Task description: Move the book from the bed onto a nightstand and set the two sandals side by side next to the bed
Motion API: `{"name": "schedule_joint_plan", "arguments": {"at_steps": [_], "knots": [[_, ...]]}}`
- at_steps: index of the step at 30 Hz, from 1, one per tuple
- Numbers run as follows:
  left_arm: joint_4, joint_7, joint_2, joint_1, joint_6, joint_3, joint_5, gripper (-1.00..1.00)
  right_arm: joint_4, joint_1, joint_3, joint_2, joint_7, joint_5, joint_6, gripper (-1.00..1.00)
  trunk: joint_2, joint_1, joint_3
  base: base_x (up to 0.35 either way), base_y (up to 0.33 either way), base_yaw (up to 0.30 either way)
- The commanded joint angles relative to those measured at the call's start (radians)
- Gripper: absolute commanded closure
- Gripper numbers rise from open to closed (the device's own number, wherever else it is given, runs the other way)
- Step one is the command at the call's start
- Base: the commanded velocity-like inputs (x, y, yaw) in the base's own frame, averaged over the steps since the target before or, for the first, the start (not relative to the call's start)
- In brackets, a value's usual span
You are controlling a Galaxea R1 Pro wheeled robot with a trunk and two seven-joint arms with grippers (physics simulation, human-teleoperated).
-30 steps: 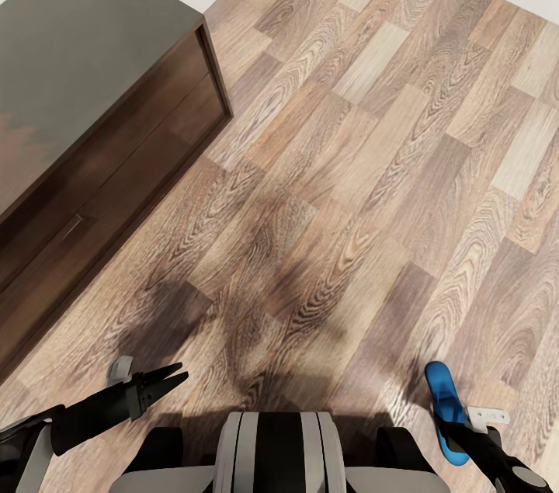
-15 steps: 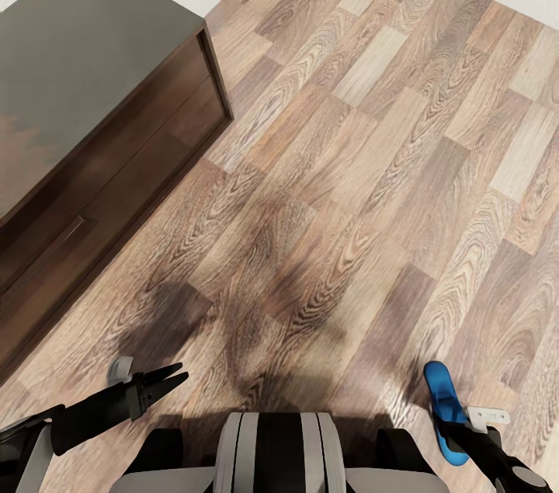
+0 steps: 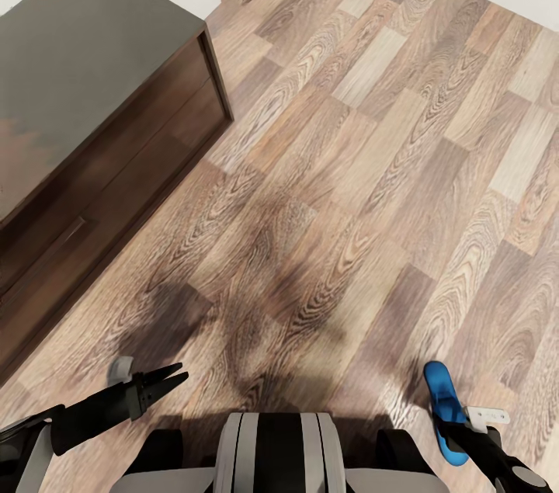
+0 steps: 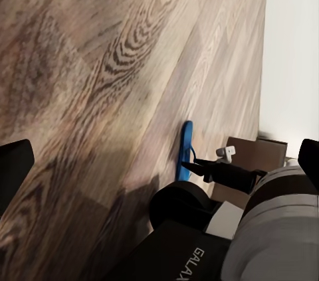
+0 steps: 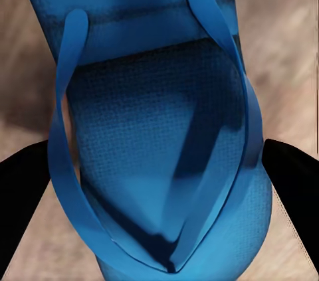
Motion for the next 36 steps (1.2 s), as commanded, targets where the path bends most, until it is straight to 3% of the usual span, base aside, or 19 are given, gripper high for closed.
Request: {"name": "schedule_joint_plan", "arguments": {"at_steps": [1, 19, 22, 27, 30, 33, 36], "knots": [[0.000, -0.002, 0.000, 0.000, 0.009, 0.000, 0.003, -1.00, -0.002, 0.000, -0.004, 0.001, 0.008, 0.005, 0.006, 1.00, 0.000, -0.001, 0.004, 0.000, 0.000, 0.000], [-0.001, -0.002, 0.001, 0.000, 0.008, 0.000, 0.000, -1.00, -0.008, 0.000, -0.010, 0.000, 0.012, 0.000, 0.012, 1.00, 0.004, -0.009, 0.073, 0.000, 0.000, 0.000], [-0.001, -0.002, 0.001, 0.000, 0.008, 0.000, 0.000, -1.00, -0.011, 0.000, -0.052, 0.001, 0.021, -0.002, 0.017, 1.00, 0.005, -0.010, 0.085, 0.000, 0.000, 0.000], [-0.001, -0.002, 0.000, 0.000, 0.008, 0.000, 0.000, -1.00, -0.031, 0.001, -0.182, 0.002, 0.026, -0.004, 0.021, 1.00, 0.006, -0.012, 0.104, 0.000, 0.000, 0.000], [-0.001, -0.002, -0.001, 0.000, 0.009, 0.000, 0.000, -1.00, -0.094, 0.001, -0.207, 0.002, 0.026, -0.005, 0.043, 1.00, 0.007, -0.014, 0.116, 0.000, 0.000, 0.000], [-0.001, -0.002, -0.001, 0.000, 0.009, 0.000, 0.000, -1.00, -0.134, 0.001, -0.215, 0.002, 0.027, -0.028, 0.118, 1.00, 0.008, -0.015, 0.127, 0.000, 0.000, 0.000], [-0.001, -0.002, -0.001, 0.000, 0.009, 0.000, 0.000, -1.00, -0.150, 0.001, -0.219, -0.002, 0.052, -0.118, 0.250, 1.00, 0.008, -0.016, 0.139, 0.000, 0.000, 0.000]]}}
